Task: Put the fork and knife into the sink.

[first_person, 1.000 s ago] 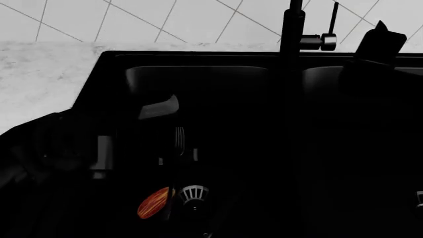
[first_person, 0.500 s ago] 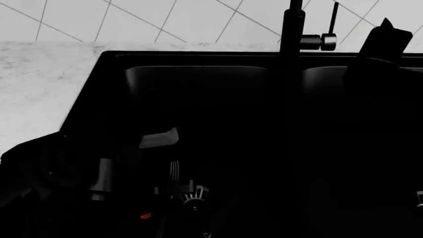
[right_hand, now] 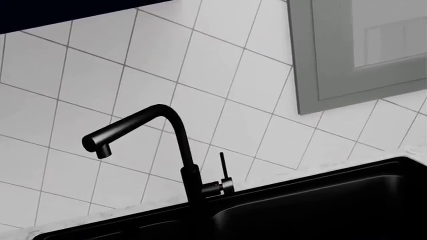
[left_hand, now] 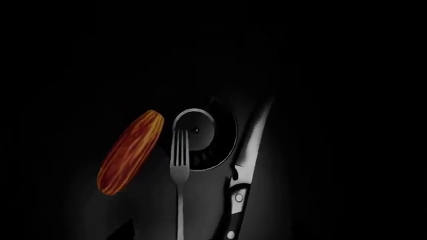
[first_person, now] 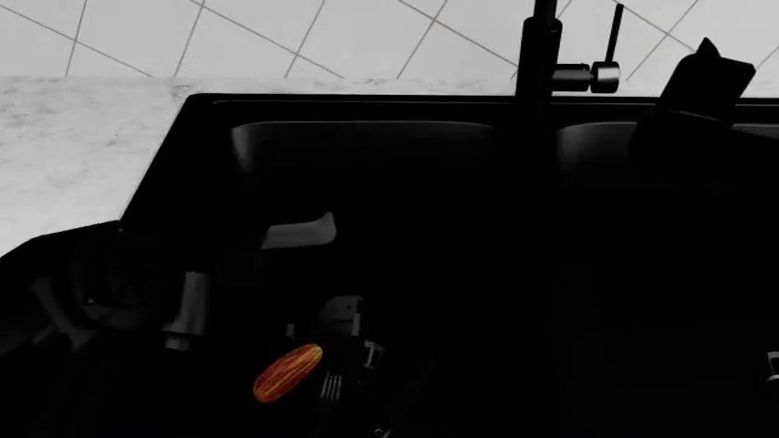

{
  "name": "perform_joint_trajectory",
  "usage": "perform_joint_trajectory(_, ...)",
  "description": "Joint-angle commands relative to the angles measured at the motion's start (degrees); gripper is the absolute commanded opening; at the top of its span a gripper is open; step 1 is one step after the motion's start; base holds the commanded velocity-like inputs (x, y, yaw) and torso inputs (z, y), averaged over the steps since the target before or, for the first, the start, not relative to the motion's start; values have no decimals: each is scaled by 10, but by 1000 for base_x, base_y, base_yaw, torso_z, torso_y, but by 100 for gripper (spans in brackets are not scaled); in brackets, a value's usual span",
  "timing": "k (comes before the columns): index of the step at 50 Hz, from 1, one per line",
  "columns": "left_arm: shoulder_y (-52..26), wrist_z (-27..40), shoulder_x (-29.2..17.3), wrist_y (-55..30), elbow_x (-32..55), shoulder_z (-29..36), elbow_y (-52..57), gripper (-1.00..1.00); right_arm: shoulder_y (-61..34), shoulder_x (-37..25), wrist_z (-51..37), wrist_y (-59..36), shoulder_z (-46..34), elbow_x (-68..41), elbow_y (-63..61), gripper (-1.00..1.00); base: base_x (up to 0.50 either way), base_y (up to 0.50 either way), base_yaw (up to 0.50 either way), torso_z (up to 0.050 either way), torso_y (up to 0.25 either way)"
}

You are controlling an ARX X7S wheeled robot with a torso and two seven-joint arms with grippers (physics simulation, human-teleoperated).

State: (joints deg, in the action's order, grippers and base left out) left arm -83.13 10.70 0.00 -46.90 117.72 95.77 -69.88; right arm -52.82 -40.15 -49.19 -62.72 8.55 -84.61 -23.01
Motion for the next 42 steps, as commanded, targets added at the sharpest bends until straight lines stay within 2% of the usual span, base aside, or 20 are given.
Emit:
perform_joint_trajectory(1, -59, -26, 0, 34, -77, 2, 19, 100, 0, 5, 4, -1, 3, 6, -5, 100, 0, 0, 0, 0, 0)
perform_joint_trajectory(3, -83, -32, 0, 60, -117, 10, 43, 100, -2, 7, 7, 1, 1, 8, -4, 100, 0, 0, 0, 0, 0)
perform_joint_trajectory(5, -107, -33, -3, 65, -119, 4, 53, 100, -3, 7, 6, 1, 0, 7, -4, 100, 0, 0, 0, 0, 0)
perform_joint_trajectory(7, -142, 10, -51, 93, -120, -13, 145, 100, -4, 7, 6, 1, 0, 6, -4, 100, 0, 0, 0, 0, 0)
perform_joint_trajectory(9, -164, 32, -80, 107, -126, -21, 197, 100, -4, 7, 6, 1, -1, 6, -4, 100, 0, 0, 0, 0, 0)
perform_joint_trajectory(10, -174, 43, -95, 103, -106, -38, 215, 100, -6, 7, 7, 1, -2, 6, -3, 100, 0, 0, 0, 0, 0)
perform_joint_trajectory(20, -264, 116, -210, 128, -104, -81, 359, 100, -25, 4, -4, -5, -10, -4, 3, 100, 0, 0, 0, 0, 0)
perform_joint_trajectory(28, -289, 183, -289, 149, -109, -102, 460, 100, -31, 1, -7, -7, -14, -9, 2, 100, 0, 0, 0, 0, 0)
perform_joint_trajectory(42, -312, 242, -410, 172, -119, -136, 634, 100, -28, -4, -7, -3, -12, -11, -2, 100, 0, 0, 0, 0, 0)
